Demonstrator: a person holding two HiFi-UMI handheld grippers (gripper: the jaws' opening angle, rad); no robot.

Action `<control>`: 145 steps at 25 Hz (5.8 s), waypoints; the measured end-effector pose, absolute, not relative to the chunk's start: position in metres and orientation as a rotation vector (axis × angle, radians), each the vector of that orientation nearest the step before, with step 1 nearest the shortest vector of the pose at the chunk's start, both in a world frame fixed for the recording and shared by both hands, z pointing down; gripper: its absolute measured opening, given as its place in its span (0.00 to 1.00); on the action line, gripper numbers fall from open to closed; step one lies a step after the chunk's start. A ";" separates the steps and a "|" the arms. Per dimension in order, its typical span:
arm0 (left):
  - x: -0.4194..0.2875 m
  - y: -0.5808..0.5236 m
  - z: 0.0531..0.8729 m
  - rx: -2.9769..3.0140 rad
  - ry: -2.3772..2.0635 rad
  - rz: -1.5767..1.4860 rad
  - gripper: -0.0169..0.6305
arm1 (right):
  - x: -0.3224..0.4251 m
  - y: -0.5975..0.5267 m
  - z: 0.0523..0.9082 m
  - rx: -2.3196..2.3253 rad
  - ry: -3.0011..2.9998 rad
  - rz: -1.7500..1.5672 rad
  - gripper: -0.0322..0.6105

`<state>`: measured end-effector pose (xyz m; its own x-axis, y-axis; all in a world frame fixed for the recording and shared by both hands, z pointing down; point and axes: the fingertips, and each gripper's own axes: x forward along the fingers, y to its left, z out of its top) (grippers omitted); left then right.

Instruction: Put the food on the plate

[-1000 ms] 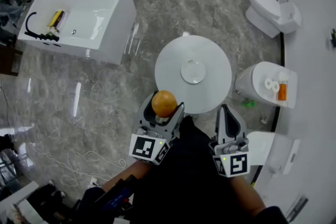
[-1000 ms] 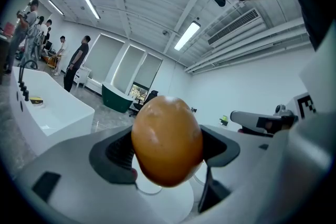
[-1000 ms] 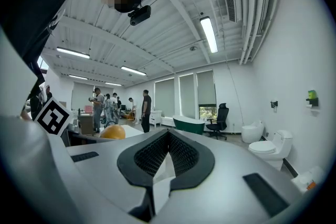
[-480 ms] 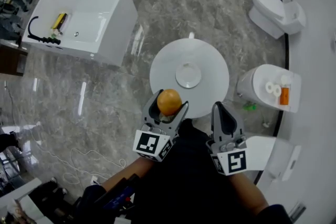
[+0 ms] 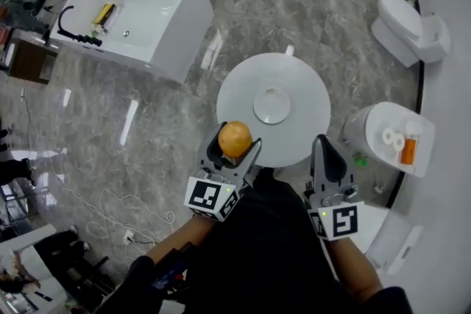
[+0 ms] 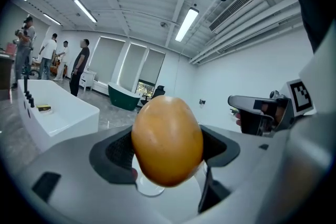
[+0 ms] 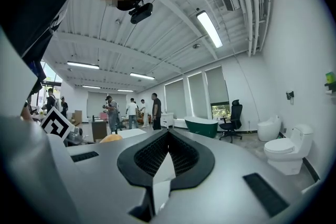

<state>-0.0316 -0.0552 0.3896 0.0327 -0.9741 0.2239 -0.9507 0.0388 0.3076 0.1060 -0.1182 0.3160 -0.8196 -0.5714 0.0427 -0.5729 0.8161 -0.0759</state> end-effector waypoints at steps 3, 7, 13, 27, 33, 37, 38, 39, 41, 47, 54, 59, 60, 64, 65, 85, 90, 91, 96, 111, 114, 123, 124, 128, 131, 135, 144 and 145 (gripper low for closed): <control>-0.032 -0.058 0.403 1.953 -1.943 -0.054 0.57 | 0.097 -0.118 0.321 0.894 -2.981 0.127 0.06; -0.032 -0.067 0.425 1.960 -1.861 -0.035 0.57 | 0.077 -0.112 0.327 0.873 -2.976 0.126 0.06; -0.023 -0.078 0.461 1.971 -1.772 0.016 0.57 | 0.060 -0.110 0.338 0.873 -2.946 0.105 0.06; -0.023 -0.129 0.522 1.896 -1.687 0.091 0.57 | 0.069 -0.145 0.359 0.954 -2.876 0.088 0.06; -0.018 -0.152 0.538 1.931 -1.642 0.144 0.57 | 0.069 -0.160 0.371 0.977 -2.842 0.118 0.06; -0.014 -0.156 0.555 1.933 -1.605 0.184 0.57 | 0.066 -0.164 0.378 0.970 -2.827 0.140 0.06; -0.013 -0.157 0.560 1.928 -1.595 0.191 0.57 | 0.066 -0.164 0.380 0.969 -2.821 0.146 0.06; -0.012 -0.158 0.565 1.925 -1.585 0.199 0.57 | 0.066 -0.165 0.382 0.969 -2.816 0.148 0.06; -0.009 -0.159 0.574 1.941 -1.561 0.232 0.57 | 0.067 -0.166 0.384 0.984 -2.803 0.146 0.06; 0.001 -0.162 0.593 2.043 -1.508 0.331 0.57 | 0.075 -0.173 0.376 1.067 -2.793 0.082 0.06; 0.018 -0.160 0.619 2.109 -1.404 0.421 0.57 | 0.063 -0.162 0.381 1.038 -2.784 0.090 0.06; 0.015 -0.158 0.636 2.074 -1.390 0.431 0.57 | 0.060 -0.157 0.384 1.019 -2.773 0.083 0.06; 0.014 -0.157 0.640 2.066 -1.389 0.436 0.57 | 0.061 -0.157 0.384 1.024 -2.769 0.080 0.06; 0.007 -0.155 0.655 2.037 -1.381 0.457 0.57 | 0.067 -0.157 0.388 1.032 -2.742 0.083 0.06; 0.006 -0.156 0.657 2.038 -1.379 0.459 0.57 | 0.068 -0.157 0.388 1.034 -2.741 0.089 0.06; 0.009 -0.182 0.701 2.039 -1.302 0.557 0.57 | 0.064 -0.171 0.404 1.019 -2.726 0.151 0.06; 0.012 -0.186 0.713 2.013 -1.318 0.567 0.57 | 0.070 -0.169 0.417 0.983 -2.691 0.154 0.06; 0.012 -0.187 0.716 2.007 -1.319 0.575 0.57 | 0.069 -0.168 0.418 0.983 -2.688 0.160 0.06; 0.009 -0.192 0.730 1.986 -1.323 0.658 0.57 | 0.071 -0.172 0.421 1.000 -2.686 0.175 0.06; 0.012 -0.188 0.753 1.930 -1.290 0.745 0.57 | 0.081 -0.165 0.429 0.988 -2.677 0.202 0.06; 0.018 -0.187 0.760 1.932 -1.245 0.774 0.57 | 0.082 -0.168 0.432 1.000 -2.654 0.179 0.06; 0.021 -0.181 0.760 1.942 -1.256 0.784 0.57 | 0.092 -0.157 0.436 0.970 -2.641 0.220 0.06; 0.022 -0.181 0.763 1.957 -1.249 0.785 0.57 | 0.091 -0.156 0.435 0.964 -2.647 0.217 0.06; 0.021 -0.182 0.771 1.994 -1.241 0.765 0.57 | 0.085 -0.156 0.435 0.953 -2.666 0.207 0.06; 0.017 -0.177 0.772 1.982 -1.242 0.767 0.57 | 0.085 -0.154 0.435 0.949 -2.667 0.197 0.06; 0.015 -0.177 0.770 1.984 -1.267 0.756 0.57 | 0.090 -0.152 0.435 0.951 -2.667 0.188 0.06; 0.009 -0.170 0.749 1.987 -1.287 0.762 0.57 | 0.087 -0.145 0.425 0.967 -2.703 0.171 0.06; 0.009 -0.169 0.748 1.986 -1.288 0.760 0.57 | 0.088 -0.143 0.425 0.967 -2.705 0.169 0.06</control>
